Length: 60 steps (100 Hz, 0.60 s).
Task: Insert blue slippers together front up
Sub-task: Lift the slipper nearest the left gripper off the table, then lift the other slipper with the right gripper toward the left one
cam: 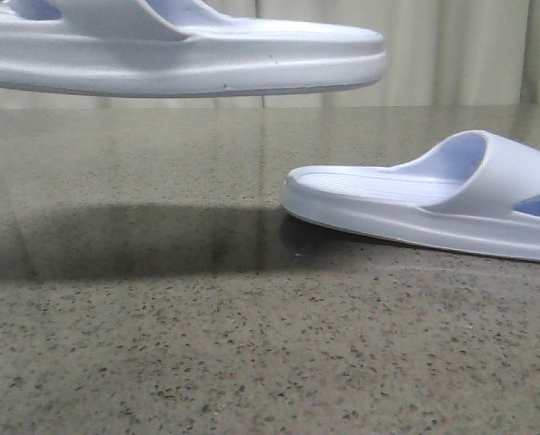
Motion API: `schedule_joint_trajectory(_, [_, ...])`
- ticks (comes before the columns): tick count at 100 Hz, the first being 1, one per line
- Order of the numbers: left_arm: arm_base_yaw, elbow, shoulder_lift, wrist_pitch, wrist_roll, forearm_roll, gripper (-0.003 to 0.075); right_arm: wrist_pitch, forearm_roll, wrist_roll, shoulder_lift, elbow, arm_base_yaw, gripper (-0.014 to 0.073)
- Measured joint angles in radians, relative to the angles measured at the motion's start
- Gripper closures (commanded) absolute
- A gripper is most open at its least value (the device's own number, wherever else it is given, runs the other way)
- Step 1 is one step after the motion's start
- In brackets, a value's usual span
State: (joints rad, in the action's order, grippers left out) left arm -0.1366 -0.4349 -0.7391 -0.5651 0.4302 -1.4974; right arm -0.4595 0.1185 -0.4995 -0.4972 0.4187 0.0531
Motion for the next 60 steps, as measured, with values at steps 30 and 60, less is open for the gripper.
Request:
schedule_joint_trajectory(30, [0.0,0.0,0.0,0.0,0.0,0.0,0.0704,0.008,0.173,-0.009,-0.179,0.0,0.0,0.0305])
schedule_joint_trajectory(60, [0.0,0.0,0.0,0.0,0.0,0.0,0.0704,0.044,0.206,-0.011,-0.266,0.0,0.0,0.0305])
